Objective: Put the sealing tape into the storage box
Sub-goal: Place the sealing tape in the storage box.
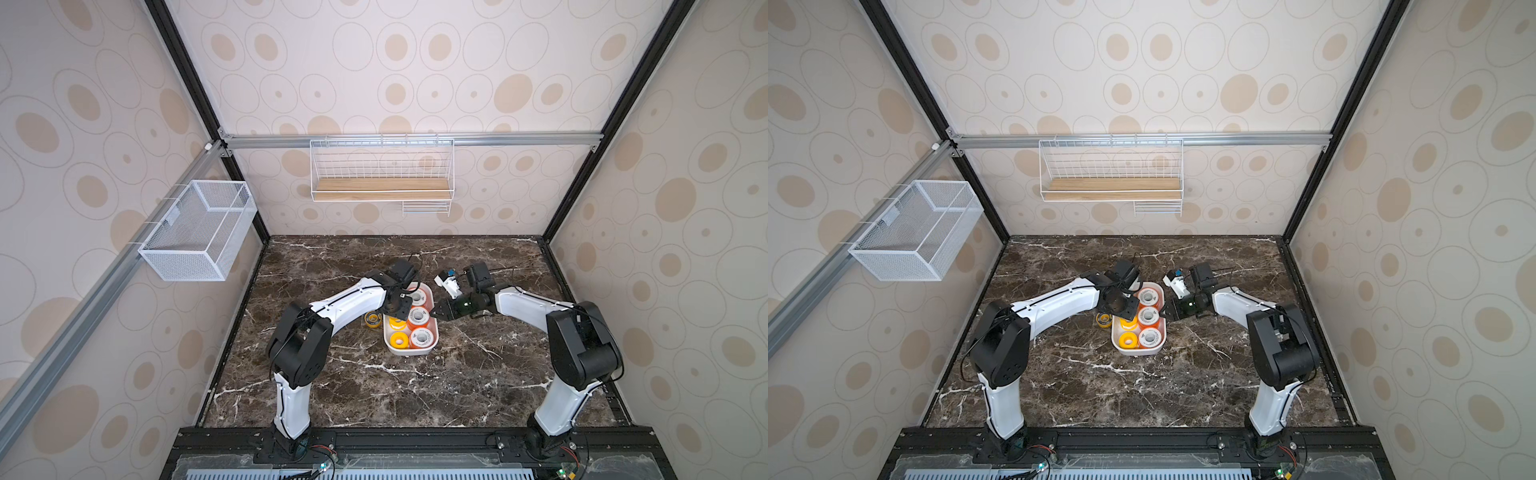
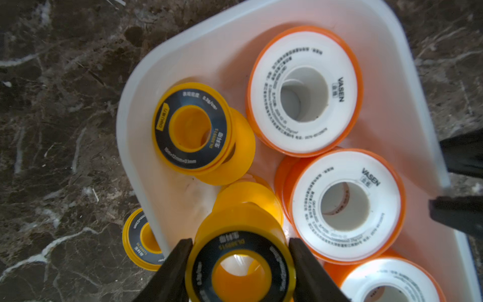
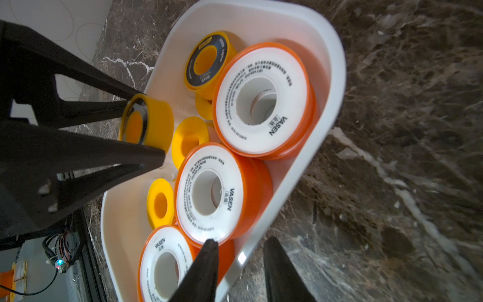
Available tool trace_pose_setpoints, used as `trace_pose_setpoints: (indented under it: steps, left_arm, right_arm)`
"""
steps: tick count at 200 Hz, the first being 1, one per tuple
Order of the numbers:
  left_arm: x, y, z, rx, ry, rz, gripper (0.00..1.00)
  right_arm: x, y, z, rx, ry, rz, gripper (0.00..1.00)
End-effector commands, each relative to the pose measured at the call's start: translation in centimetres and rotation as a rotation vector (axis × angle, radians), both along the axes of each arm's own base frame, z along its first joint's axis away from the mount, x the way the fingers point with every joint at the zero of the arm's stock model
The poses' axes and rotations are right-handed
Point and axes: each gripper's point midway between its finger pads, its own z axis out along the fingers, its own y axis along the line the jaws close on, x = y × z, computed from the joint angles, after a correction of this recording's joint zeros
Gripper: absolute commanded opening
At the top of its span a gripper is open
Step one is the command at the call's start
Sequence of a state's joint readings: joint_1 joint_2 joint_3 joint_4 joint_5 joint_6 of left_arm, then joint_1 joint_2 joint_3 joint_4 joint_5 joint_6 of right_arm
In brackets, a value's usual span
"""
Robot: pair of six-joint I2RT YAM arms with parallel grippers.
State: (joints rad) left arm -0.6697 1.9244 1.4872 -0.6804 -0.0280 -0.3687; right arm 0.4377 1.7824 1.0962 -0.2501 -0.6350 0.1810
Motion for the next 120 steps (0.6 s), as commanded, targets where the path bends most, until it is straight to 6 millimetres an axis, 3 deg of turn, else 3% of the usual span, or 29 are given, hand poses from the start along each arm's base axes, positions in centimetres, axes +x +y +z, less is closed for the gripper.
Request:
trace_pose_setpoints:
  steps: [1, 120]
  left_arm:
    - [0.3, -0.2, 0.5, 0.030, -0.009, -0.019, 0.57]
    - [0.7, 0.0, -1.2, 0.065, 0.004, -0.011, 0.60]
  right_arm:
    - [-0.1, 0.5, 0.3, 0.001, 0.000, 0.024, 0.34]
    - [-0.1, 0.4, 0.1, -0.006, 0.000, 0.028, 0.35]
